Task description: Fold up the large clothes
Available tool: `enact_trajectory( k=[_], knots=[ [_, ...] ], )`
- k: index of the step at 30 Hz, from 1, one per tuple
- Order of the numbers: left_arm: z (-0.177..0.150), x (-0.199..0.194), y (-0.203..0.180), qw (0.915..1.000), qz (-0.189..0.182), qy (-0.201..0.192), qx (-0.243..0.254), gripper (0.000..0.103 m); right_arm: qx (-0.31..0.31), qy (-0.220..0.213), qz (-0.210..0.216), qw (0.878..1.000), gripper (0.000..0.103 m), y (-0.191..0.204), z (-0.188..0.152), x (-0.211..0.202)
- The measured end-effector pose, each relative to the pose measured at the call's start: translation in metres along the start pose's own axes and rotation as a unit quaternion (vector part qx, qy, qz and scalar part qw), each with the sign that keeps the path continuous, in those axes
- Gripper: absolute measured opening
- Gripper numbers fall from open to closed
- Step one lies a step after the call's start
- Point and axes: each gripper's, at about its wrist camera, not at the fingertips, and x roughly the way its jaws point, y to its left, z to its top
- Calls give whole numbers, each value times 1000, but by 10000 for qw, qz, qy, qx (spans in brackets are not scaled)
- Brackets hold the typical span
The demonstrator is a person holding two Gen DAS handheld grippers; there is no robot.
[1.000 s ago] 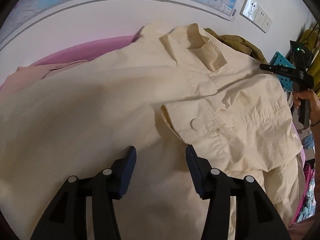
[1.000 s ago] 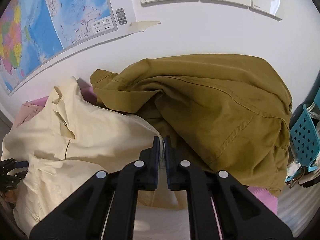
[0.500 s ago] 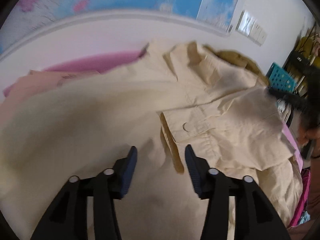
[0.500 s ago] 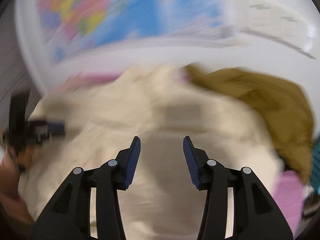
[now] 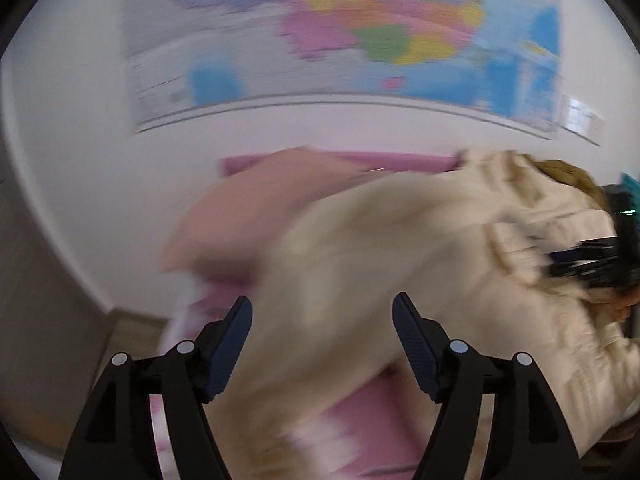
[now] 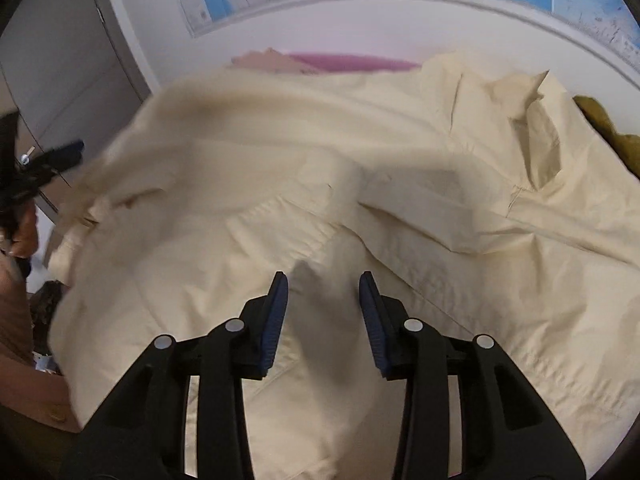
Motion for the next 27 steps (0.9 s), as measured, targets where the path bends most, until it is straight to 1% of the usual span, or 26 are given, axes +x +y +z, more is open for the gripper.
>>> enact_trajectory(
  k=[2,4,6,8,9,10,12,13,16,17,18,19,20,22,23,24,25,27],
  knots=[
    [-11,-1,27,9997,165,129,-129,72,10,-125,149,9998,42,5,-3,-14],
    [-22,2,44,9992,60,325,-215,72,10,-212,335,9992,44,13,-5,-21],
    [-32,7,52,9984,45,511,-257,72,-84,-205,528,9984,46,29,-8,-24],
    [-40,14,48,9977,-85,673,-56,70,-252,-166,740,9968,46,47,-4,-14],
    [-43,18,44,9971,-77,750,78,60,-366,-152,883,9953,46,64,1,-2],
    [-45,23,43,9963,-68,844,123,42,-535,-152,1085,9925,47,81,2,1],
    [-46,30,42,9947,-83,1019,125,27,-827,-131,1385,9868,50,111,1,4],
    [-43,28,42,9951,-121,980,93,19,-1028,-147,1563,9822,53,130,1,8],
    [-33,15,43,9963,-363,780,-34,10,-1518,-149,2067,9664,65,185,3,25],
    [-31,10,43,9964,-454,717,-53,9,-1725,-164,2127,9616,70,205,0,29],
    [-26,4,41,9966,-527,633,-58,9,-1981,-207,2247,9539,73,229,1,36],
    [-25,0,38,9965,-590,599,-45,9,-2073,-234,2390,9483,81,243,1,42],
    [-24,-3,36,9963,-629,588,-33,9,-2117,-219,2499,9446,86,258,1,50],
    [-22,-6,33,9955,-731,606,-64,9,-2119,-30,2667,9402,89,281,0,69],
    [-21,-7,31,9950,-780,623,-72,9,-2169,59,2670,9389,89,291,-3,77],
    [-21,-7,29,9948,-794,638,-67,9,-2196,103,2560,9413,89,303,-5,87],
    [-20,-6,27,9946,-796,666,-79,9,-2193,148,2564,9412,89,307,-6,93],
    [-19,-2,25,9939,-855,694,-90,9,-2084,253,2566,9434,82,311,-7,103]
  ],
)
